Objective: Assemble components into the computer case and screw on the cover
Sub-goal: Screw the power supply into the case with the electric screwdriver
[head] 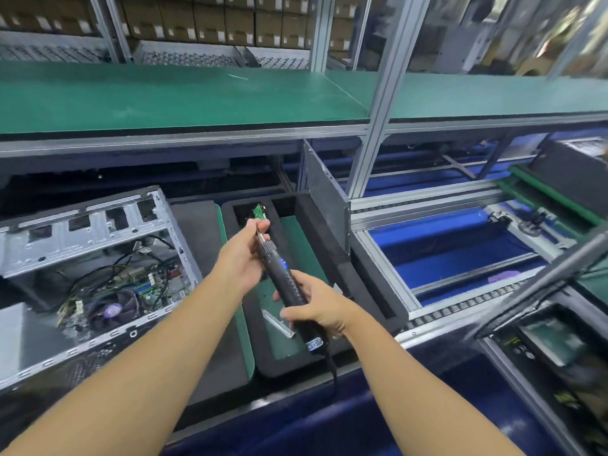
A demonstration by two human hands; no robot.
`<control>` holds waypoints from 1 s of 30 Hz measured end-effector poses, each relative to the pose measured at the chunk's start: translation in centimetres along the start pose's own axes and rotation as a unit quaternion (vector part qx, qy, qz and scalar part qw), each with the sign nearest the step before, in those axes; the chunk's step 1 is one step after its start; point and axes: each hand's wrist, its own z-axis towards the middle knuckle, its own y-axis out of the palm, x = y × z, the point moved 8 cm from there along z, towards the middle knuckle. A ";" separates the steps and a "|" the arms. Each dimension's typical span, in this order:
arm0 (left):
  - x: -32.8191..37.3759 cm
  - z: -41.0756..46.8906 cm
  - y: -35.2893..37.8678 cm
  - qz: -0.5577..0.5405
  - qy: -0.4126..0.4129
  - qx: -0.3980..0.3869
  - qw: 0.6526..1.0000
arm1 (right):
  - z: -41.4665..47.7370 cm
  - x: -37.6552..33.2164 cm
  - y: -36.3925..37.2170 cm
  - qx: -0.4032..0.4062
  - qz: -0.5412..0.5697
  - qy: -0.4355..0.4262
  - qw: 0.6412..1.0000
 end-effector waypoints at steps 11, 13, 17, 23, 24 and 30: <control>10.8 -10.5 -13.7 0.277 0.088 -0.011 0.957 | -2.1 -0.4 16.4 0.023 -0.012 -0.025 0.999; 13.9 -12.0 -17.6 0.472 0.141 0.026 0.870 | -2.6 -0.1 19.1 0.030 0.012 -0.036 0.999; 17.0 -12.5 -25.8 0.739 0.133 0.058 0.658 | -3.6 0.9 23.2 0.048 0.054 -0.045 0.996; 18.7 -12.0 -34.5 0.840 0.070 0.126 0.523 | -4.9 4.5 26.7 0.049 0.055 -0.011 0.997; 18.5 -11.9 -34.8 0.842 0.084 0.126 0.518 | -5.0 5.2 27.0 0.048 0.054 -0.001 0.997; 17.7 -11.8 -34.9 0.839 0.139 0.153 0.503 | -5.6 8.4 29.2 0.021 0.031 0.035 0.999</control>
